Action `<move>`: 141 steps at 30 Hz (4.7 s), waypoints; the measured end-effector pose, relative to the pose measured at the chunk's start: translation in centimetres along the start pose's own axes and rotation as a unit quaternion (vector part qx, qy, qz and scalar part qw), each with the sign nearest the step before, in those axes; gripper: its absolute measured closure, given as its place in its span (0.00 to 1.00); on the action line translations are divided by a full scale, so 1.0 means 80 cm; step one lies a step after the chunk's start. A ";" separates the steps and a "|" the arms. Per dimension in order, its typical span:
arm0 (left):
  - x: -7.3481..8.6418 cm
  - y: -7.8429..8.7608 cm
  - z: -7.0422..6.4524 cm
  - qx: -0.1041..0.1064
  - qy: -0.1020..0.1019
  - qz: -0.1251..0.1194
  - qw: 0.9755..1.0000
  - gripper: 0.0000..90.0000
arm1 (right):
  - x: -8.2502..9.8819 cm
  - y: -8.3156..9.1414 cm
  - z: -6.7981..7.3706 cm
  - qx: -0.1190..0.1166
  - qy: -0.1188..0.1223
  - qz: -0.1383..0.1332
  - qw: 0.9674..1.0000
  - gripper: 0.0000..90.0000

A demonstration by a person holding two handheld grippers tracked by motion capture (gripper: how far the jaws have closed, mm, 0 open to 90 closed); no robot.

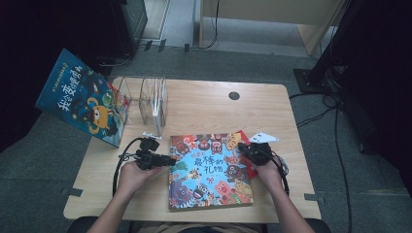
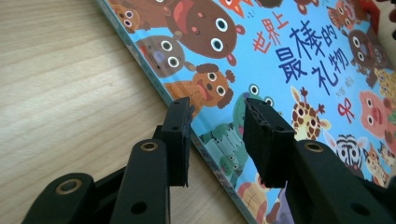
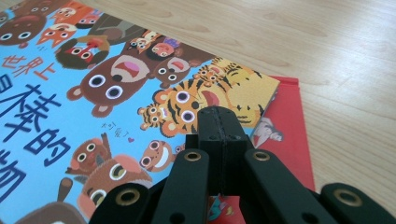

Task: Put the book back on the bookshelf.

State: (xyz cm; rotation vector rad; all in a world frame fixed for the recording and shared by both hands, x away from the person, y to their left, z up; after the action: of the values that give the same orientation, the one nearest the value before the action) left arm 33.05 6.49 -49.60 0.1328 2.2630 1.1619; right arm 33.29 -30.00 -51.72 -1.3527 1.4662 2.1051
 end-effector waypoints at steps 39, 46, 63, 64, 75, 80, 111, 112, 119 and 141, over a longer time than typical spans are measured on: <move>-0.072 -0.021 -0.002 0.011 -0.052 -0.017 0.998 0.52 | 0.007 0.016 0.024 -0.043 -0.006 0.021 0.999 0.68; -0.090 -0.033 -0.005 0.017 -0.052 -0.017 0.998 0.50 | 0.012 0.020 0.029 -0.046 -0.003 0.019 0.999 0.67; -0.121 -0.069 -0.014 -0.006 -0.085 -0.006 0.996 0.52 | 0.029 0.039 0.036 -0.045 -0.013 0.013 0.999 0.67; -0.122 -0.070 -0.015 -0.007 -0.089 -0.006 0.996 0.52 | 0.030 0.040 0.036 -0.045 -0.014 0.012 0.999 0.67; -0.132 -0.079 -0.006 -0.013 -0.094 -0.012 0.995 0.52 | 0.040 0.052 0.039 -0.043 -0.022 0.011 0.999 0.66; -0.130 -0.084 -0.005 -0.021 -0.100 -0.006 0.995 0.52 | 0.041 0.054 0.039 -0.041 -0.022 0.010 0.999 0.66; -0.090 -0.047 0.010 -0.020 -0.088 0.001 0.996 0.51 | 0.042 0.072 0.045 -0.030 -0.009 0.005 0.999 0.84; -0.088 -0.046 0.011 -0.021 -0.087 0.002 0.996 0.51 | 0.044 0.072 0.044 -0.027 -0.012 0.008 1.000 0.85; -0.078 -0.031 0.022 -0.018 -0.077 0.004 0.997 0.51 | 0.051 0.075 0.034 0.005 -0.027 0.016 0.999 0.90; -0.074 -0.029 0.028 -0.016 -0.069 0.001 0.997 0.51 | 0.049 0.072 0.036 0.002 -0.037 0.017 0.999 1.00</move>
State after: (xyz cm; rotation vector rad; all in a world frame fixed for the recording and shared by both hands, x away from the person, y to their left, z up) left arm 39.51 4.63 -49.71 0.1972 2.1225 1.1536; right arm 25.90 -31.43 -51.11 -1.2417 1.4730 2.1477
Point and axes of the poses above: each handheld gripper's, and its own axes: y roughly backward along the jaws, x roughly out of its underside, z roughly to its left, the point moved 2 cm from there along -y, roughly forward along the jaws
